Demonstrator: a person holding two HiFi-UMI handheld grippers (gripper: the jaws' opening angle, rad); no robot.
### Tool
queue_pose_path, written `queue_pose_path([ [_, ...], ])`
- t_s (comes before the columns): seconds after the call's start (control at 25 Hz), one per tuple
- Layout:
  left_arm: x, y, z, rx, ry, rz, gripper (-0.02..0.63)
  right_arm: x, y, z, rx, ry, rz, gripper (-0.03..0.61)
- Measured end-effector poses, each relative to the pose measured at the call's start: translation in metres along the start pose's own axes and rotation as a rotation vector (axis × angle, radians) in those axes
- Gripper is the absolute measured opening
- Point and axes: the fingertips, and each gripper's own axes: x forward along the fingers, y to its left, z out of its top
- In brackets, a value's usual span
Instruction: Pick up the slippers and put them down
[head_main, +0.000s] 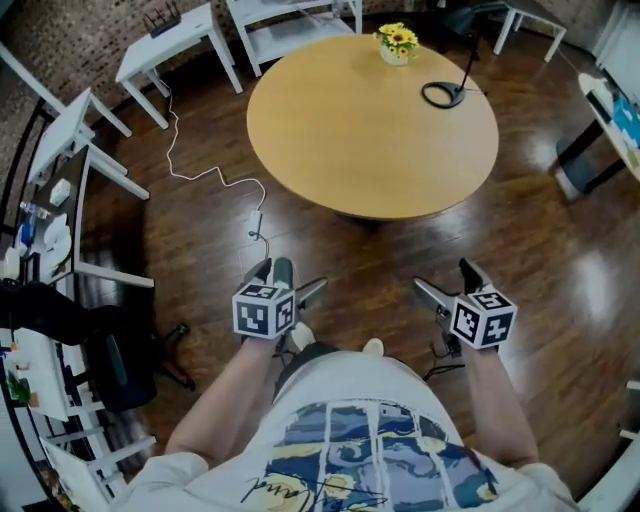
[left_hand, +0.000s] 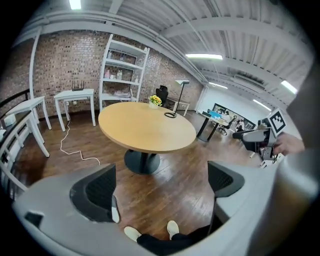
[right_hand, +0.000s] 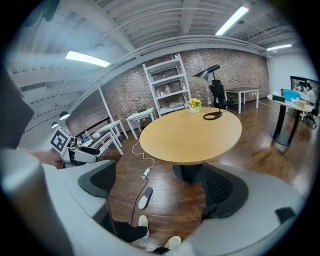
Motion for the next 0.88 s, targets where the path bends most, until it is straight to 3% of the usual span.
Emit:
queue_pose_path([
  [0.4,0.002,-0.080,0.012,0.055,-0.004,0.003,0.569,-0.058,-0.043,-0.018,0.019,-0.017,0.017,0.538],
  [0.88,-0.016,-0.098,0.013,0.069,-0.023,0.022,0.568,-0.072,-0.036,-0.004,-0.023,-0.049,0.069,0.538],
])
